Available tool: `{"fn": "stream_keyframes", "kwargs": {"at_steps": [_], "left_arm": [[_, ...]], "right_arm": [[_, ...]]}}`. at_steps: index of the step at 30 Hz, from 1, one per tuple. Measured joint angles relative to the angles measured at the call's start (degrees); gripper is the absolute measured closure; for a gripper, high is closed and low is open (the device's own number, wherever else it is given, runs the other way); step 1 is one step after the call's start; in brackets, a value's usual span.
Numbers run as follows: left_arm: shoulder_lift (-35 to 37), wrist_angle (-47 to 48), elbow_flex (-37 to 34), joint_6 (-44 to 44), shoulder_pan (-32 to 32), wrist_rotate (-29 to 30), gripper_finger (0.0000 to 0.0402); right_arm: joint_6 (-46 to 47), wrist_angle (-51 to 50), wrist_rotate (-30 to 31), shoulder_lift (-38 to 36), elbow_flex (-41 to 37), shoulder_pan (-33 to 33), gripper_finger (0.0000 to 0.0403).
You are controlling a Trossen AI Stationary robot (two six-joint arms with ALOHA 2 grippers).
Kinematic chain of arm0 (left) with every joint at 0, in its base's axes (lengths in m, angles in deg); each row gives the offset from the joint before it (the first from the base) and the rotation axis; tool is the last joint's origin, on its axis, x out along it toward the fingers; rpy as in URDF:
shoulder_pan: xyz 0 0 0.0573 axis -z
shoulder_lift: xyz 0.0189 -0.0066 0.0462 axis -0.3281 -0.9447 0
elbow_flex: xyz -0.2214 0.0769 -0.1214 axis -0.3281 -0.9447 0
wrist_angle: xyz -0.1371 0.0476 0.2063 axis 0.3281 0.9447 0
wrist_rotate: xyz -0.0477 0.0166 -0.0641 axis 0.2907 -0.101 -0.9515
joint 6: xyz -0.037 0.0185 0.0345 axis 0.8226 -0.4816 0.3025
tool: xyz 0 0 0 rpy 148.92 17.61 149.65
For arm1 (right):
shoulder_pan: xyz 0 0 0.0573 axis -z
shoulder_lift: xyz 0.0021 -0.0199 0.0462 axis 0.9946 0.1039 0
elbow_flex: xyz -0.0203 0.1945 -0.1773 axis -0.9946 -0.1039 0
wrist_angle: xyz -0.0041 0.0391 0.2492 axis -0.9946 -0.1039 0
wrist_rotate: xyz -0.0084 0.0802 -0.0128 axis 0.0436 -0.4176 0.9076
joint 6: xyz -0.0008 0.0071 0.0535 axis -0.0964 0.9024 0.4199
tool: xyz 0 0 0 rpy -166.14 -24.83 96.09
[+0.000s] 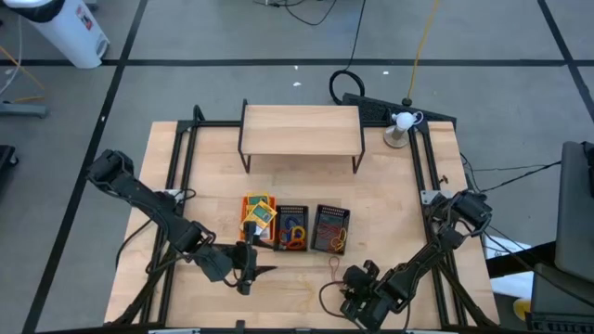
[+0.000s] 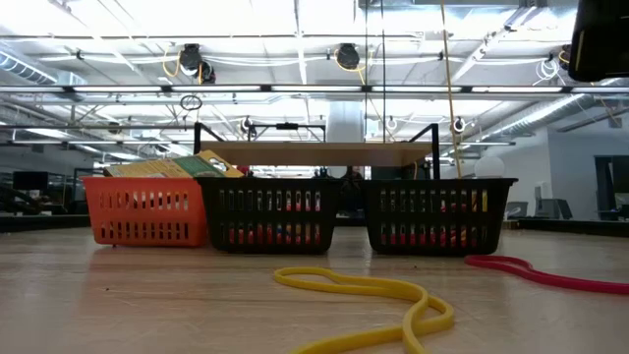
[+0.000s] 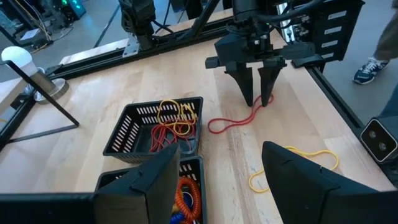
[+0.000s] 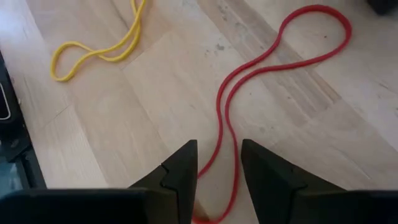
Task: Pick & Place Office Desk Supplies
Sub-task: Put the red rubber band into the right black bin
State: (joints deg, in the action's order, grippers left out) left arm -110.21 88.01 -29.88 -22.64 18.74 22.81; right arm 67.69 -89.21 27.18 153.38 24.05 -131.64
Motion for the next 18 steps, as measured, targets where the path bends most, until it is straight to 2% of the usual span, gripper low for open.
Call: {"fn": "stream_keyframes", "kwargs": {"at_steps": [9,18], "left_arm": [[0.0,0.09,0.0,0.06,0.0,-0.13,0.0176],[0.0,0.48,0.0,-0.2,0.09,-0.51,0.0176]], "right_arm": [[2.77,1.63,7.49,2.16,-0.01,-2.69,0.0287],[4.47,1.12,9.73,5.89,0.06,-3.84,0.0287]]}}
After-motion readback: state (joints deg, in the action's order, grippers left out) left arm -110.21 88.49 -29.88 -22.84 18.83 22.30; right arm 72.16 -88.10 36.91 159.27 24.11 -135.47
